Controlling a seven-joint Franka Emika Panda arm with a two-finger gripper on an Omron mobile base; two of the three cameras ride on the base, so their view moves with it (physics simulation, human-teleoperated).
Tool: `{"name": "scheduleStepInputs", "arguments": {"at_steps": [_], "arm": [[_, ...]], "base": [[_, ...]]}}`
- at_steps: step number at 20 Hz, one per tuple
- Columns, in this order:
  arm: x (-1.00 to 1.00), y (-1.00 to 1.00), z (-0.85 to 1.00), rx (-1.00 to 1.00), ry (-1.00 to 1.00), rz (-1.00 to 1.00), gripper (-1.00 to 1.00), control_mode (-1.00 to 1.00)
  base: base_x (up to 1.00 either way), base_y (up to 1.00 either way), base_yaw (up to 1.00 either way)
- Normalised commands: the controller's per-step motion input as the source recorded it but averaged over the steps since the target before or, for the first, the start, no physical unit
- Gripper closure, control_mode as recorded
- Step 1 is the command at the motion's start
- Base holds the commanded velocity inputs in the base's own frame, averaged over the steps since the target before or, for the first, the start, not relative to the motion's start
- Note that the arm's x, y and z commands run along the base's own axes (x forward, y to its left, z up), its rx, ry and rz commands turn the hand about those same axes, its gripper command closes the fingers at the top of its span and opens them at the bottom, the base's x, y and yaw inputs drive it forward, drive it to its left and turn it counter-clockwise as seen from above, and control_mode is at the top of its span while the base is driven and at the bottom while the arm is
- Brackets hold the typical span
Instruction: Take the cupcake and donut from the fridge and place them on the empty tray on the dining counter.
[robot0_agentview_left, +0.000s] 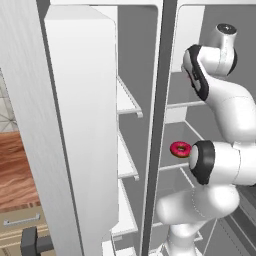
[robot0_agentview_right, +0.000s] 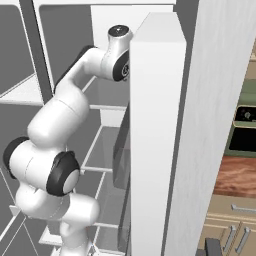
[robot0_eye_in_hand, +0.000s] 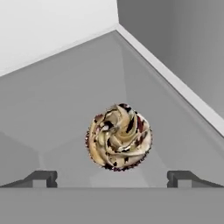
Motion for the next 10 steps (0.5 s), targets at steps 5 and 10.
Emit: {"name": "scheduleStepInputs", "arguments": {"at_steps": [5, 10], "arm": [[0.63, -0.23, -0.01, 0.00, 0.09, -0.02, -1.00, -1.00], [-0.03, -0.01, 0.00, 0.05, 0.06, 0.00, -1.00, -1.00]], "base": [[0.00, 0.00, 0.00], [0.00, 0.00, 0.00]]}}
